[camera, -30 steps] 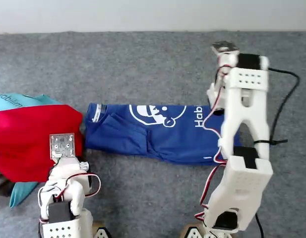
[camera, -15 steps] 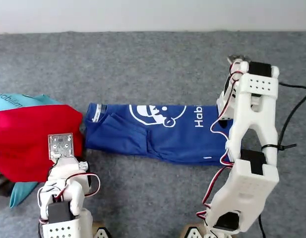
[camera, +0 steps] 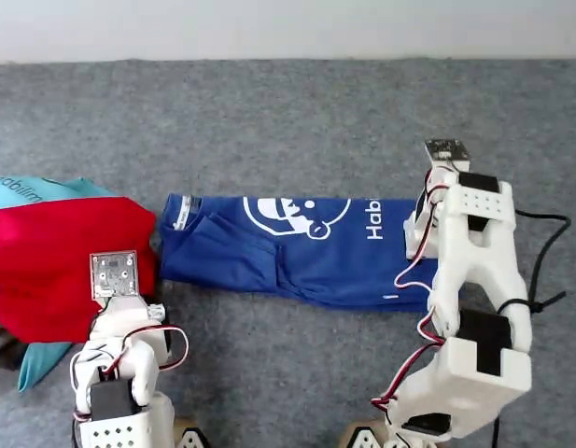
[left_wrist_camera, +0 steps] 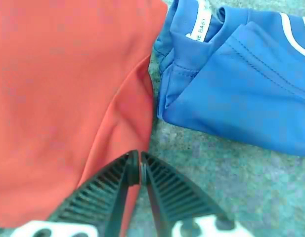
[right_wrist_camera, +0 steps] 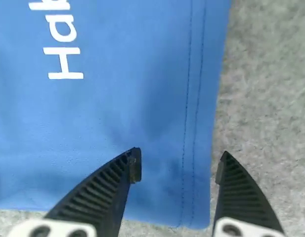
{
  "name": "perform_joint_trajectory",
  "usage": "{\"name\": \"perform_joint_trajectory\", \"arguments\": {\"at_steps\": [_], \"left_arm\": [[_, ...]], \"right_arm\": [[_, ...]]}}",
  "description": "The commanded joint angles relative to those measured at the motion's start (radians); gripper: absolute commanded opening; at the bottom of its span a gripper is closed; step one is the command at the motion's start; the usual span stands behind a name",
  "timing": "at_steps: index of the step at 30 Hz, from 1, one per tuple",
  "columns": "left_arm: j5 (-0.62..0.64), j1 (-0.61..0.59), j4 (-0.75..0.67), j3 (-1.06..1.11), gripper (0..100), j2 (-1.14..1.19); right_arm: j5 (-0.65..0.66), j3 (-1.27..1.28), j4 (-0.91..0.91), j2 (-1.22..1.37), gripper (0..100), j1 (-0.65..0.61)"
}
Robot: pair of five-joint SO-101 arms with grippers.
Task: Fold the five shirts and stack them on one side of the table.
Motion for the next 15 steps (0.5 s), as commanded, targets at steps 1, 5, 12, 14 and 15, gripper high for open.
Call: {"name": "perform_joint_trajectory", "arguments": {"at_steps": [1,5,12,14,15], "left_arm": [[0.006,-0.005,-0.012,-0.007,1,-0.003],[0.006,-0.005,-0.012,-0.007,1,-0.003],[0.006,-0.005,-0.012,-0.007,1,-0.003],[0.006,-0.005,-0.012,-0.007,1,-0.003],[0.006,-0.005,-0.012,-0.007,1,-0.003]], "right_arm": [[0.008,0.014,-0.05,-0.061,25.5,0.01],[-0.002,0.034,-0.067,-0.061,25.5,0.01],[-0.052,0.149,-0.128,-0.07,25.5,0.008],[-0.052,0.176,-0.16,-0.07,25.5,0.008],[-0.052,0.187,-0.174,-0.07,25.5,0.008]]}}
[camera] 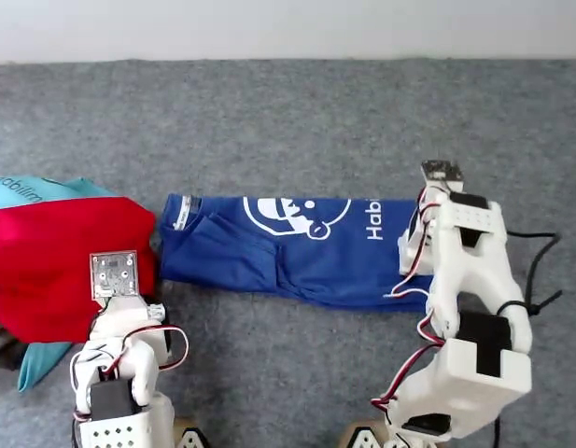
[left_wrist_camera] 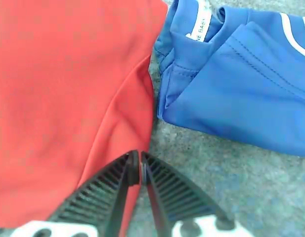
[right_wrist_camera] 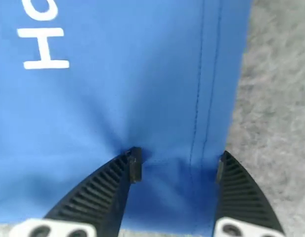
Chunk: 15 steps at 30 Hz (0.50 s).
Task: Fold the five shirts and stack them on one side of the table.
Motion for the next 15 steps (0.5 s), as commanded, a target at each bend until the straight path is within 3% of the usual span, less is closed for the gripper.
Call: {"name": "perform_joint_trajectory", "arguments": {"at_steps": [1,15], "left_arm": [[0.006,-0.005,-0.012,-0.007,1,-0.003],[0.006,-0.005,-0.012,-0.007,1,-0.003]], "right_arm": [[-0.012,0.021,-0.053,-0.067,25.5,0.01],[-0.012,0.028,-0.133,-0.056,25.2,-0.031]]}}
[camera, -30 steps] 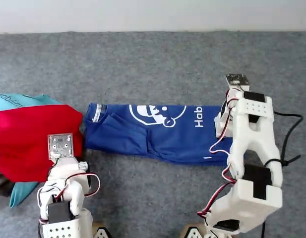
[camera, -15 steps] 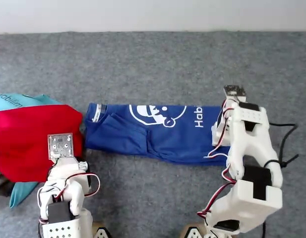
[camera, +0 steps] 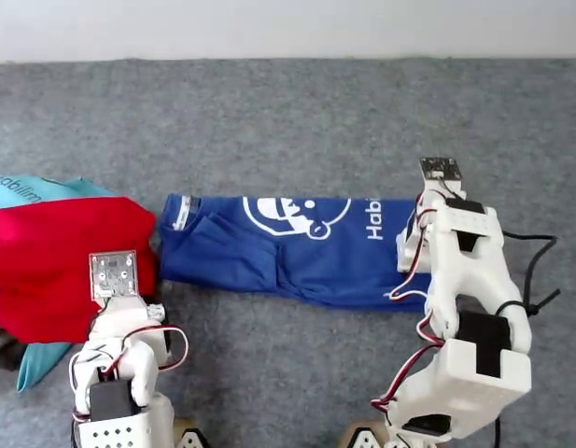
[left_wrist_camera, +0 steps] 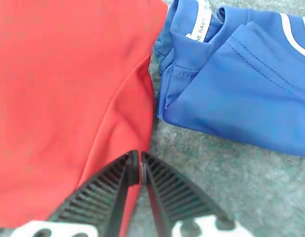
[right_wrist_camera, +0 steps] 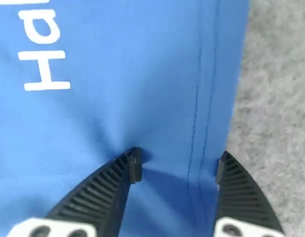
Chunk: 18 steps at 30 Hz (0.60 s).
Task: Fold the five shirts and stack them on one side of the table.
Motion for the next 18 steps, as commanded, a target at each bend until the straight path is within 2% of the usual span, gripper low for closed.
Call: {"name": "perform_joint_trajectory", "arguments": {"at_steps": [1,5,12,18], "left_arm": [[0.006,-0.005,-0.012,-0.007,1,-0.003],[0.006,-0.005,-0.012,-0.007,1,-0.003],[0.006,-0.005,-0.012,-0.007,1,-0.003],[0.006,-0.005,-0.012,-0.007,1,-0.003]], "right_arm": [[-0.011,-0.002,-0.025,-0.056,25.2,-0.018],[-0.011,0.0,-0.025,-0.056,24.0,-0.019],[-0.002,-0.002,-0.027,-0.056,5.1,-0.019],[0.006,-0.002,-0.027,-0.056,1.0,-0.019]]}}
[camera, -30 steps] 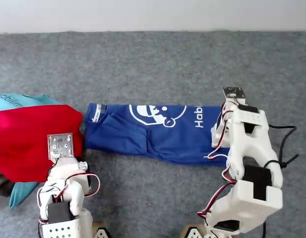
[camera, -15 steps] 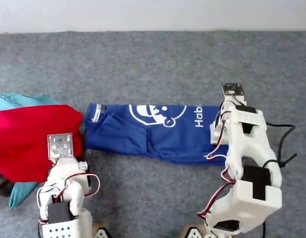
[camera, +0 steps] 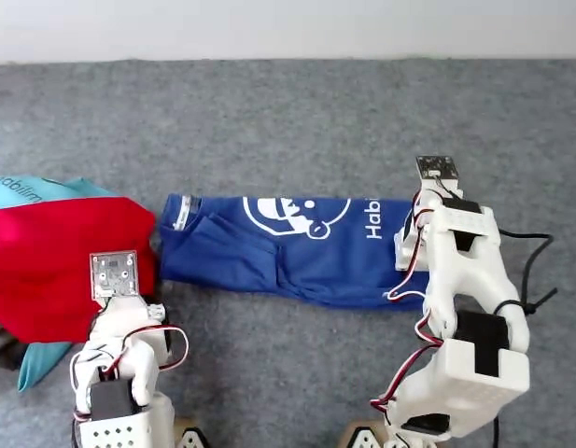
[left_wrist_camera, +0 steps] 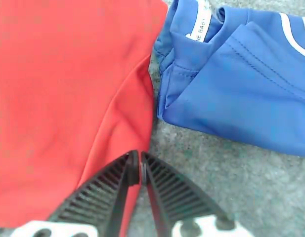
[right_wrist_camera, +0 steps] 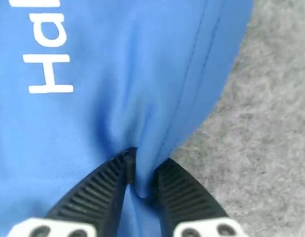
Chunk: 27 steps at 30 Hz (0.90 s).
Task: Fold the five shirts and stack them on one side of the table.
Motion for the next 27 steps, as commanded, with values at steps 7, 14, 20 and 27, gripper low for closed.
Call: {"name": "perform_joint_trajectory", "arguments": {"at_steps": [7,14,20,27], "left_arm": [[0.006,-0.005,-0.012,-0.007,1,-0.003],[0.006,-0.005,-0.012,-0.007,1,-0.003],[0.006,-0.005,-0.012,-0.007,1,-0.003],[0.006,-0.005,-0.012,-0.007,1,-0.003]], "right_arm": [[0.144,-0.009,-0.015,-0.059,1.0,0.038],[0.342,-0.075,-0.015,-0.056,1.0,0.222],[0.482,-0.176,-0.005,-0.056,1.0,0.348],[0.555,-0.204,0.128,-0.076,1.0,0.331]]}}
